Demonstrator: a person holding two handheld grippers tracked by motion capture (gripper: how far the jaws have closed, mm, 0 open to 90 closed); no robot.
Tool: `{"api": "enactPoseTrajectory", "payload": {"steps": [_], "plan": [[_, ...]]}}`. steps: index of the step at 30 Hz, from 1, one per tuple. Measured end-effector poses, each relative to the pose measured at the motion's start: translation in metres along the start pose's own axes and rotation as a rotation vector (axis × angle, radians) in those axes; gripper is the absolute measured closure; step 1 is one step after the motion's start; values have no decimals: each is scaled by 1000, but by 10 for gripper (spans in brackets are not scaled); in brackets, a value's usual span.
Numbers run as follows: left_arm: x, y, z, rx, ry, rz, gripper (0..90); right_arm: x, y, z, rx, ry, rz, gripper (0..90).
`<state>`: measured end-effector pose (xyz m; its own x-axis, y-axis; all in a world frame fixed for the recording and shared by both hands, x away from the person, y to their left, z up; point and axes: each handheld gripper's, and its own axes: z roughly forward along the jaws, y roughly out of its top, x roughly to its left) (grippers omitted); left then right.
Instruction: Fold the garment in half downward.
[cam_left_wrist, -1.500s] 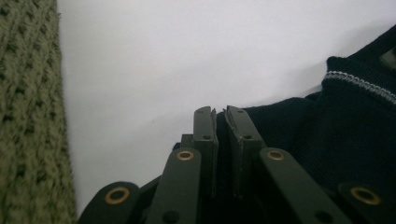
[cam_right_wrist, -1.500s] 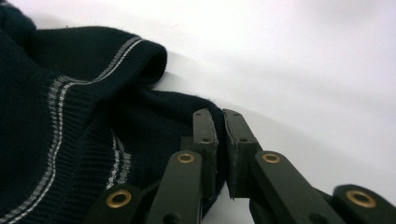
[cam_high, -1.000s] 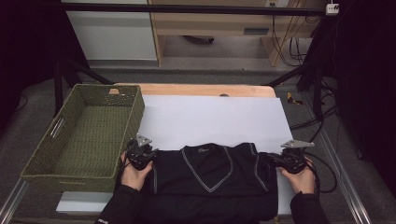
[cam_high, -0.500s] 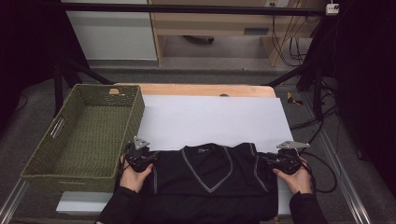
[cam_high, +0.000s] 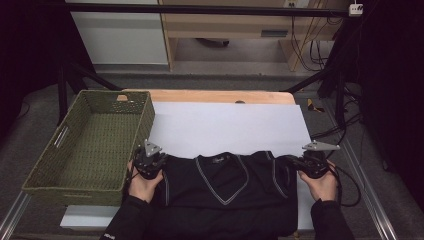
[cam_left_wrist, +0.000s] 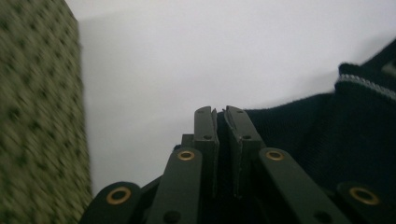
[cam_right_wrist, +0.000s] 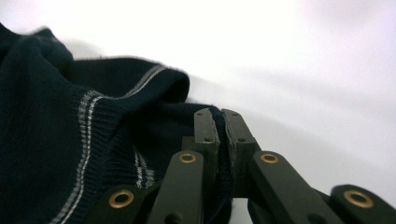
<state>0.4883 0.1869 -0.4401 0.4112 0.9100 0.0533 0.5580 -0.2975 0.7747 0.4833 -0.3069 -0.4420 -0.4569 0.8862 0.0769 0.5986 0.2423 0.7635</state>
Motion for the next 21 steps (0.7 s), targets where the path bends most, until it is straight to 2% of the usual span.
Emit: {"api": "enactPoseTrajectory", "payload": {"steps": [4, 6, 10, 14, 16, 18, 21], "plan": [[8, 18, 13, 17, 36, -16, 833, -5, 11, 7, 2, -22, -2, 865], [11, 24, 23, 29, 34, -30, 833, -10, 15, 11, -13, -35, 12, 865], [20, 31, 43, 39, 17, -86, 832, -21, 24, 21, -34, -69, 28, 865], [29, 32, 56, 39, -4, -145, 831, -28, 34, 35, -48, -112, 16, 865], [31, 30, 62, 48, -1, -141, 830, -31, 38, 46, -49, -123, 28, 865], [32, 26, 68, 67, 6, -131, 828, -34, 37, 56, -39, -135, 15, 864], [34, 22, 76, 88, 11, -122, 825, -38, 34, 68, -27, -142, 26, 863]]}}
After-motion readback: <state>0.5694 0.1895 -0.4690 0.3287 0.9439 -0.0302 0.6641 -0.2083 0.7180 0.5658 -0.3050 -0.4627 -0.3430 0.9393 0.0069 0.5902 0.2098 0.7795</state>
